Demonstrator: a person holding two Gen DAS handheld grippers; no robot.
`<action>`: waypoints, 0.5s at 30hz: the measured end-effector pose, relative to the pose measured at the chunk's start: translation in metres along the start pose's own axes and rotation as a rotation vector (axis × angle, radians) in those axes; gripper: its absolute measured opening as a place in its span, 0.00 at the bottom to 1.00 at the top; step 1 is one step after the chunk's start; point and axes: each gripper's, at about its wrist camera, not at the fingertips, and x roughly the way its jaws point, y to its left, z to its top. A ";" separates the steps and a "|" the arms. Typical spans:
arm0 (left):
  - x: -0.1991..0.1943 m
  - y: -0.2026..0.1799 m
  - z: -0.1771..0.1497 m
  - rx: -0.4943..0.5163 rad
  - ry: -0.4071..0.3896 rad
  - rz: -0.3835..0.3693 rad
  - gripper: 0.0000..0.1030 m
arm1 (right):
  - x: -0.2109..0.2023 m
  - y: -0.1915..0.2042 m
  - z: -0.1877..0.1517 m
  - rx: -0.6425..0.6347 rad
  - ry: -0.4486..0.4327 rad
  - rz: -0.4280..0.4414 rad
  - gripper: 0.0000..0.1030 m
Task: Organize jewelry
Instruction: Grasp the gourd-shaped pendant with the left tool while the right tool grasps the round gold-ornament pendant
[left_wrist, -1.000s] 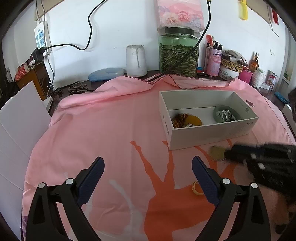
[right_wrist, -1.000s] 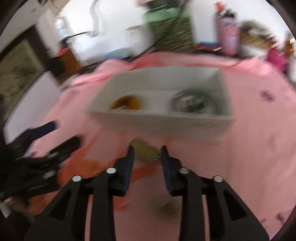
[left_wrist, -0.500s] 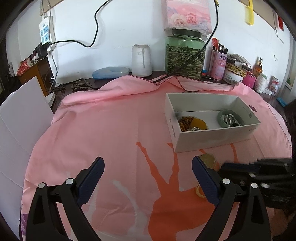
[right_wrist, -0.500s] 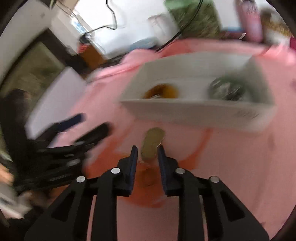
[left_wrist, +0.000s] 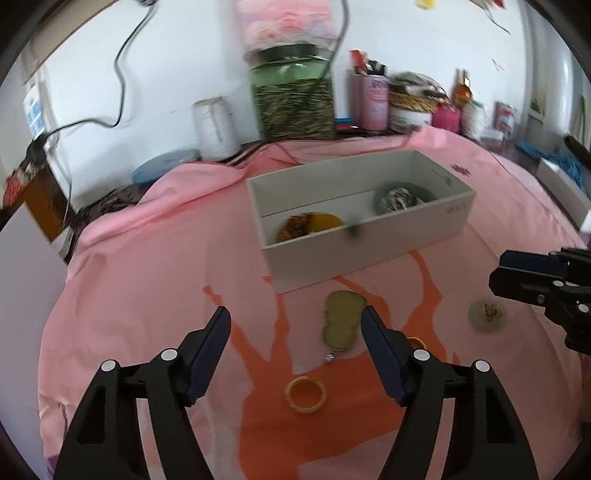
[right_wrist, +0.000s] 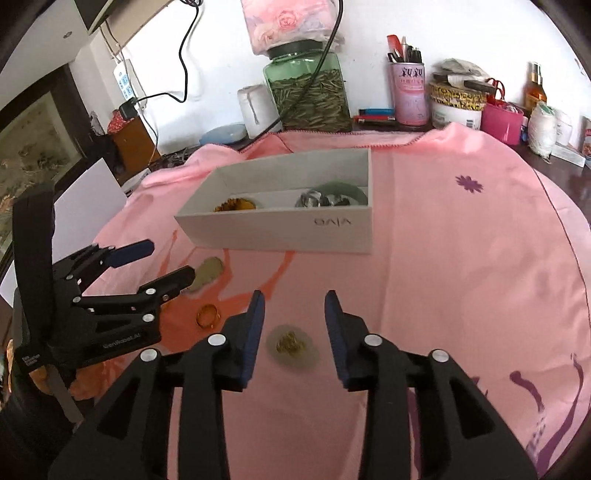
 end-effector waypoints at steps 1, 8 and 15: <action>0.002 -0.003 0.000 0.015 0.008 -0.008 0.67 | -0.001 0.001 -0.002 -0.001 -0.001 0.000 0.32; 0.015 -0.002 0.002 0.000 0.064 -0.116 0.28 | -0.003 0.004 -0.006 -0.019 -0.009 -0.020 0.43; 0.012 -0.013 0.000 0.035 0.055 -0.135 0.23 | -0.005 -0.001 -0.006 0.000 -0.014 -0.021 0.43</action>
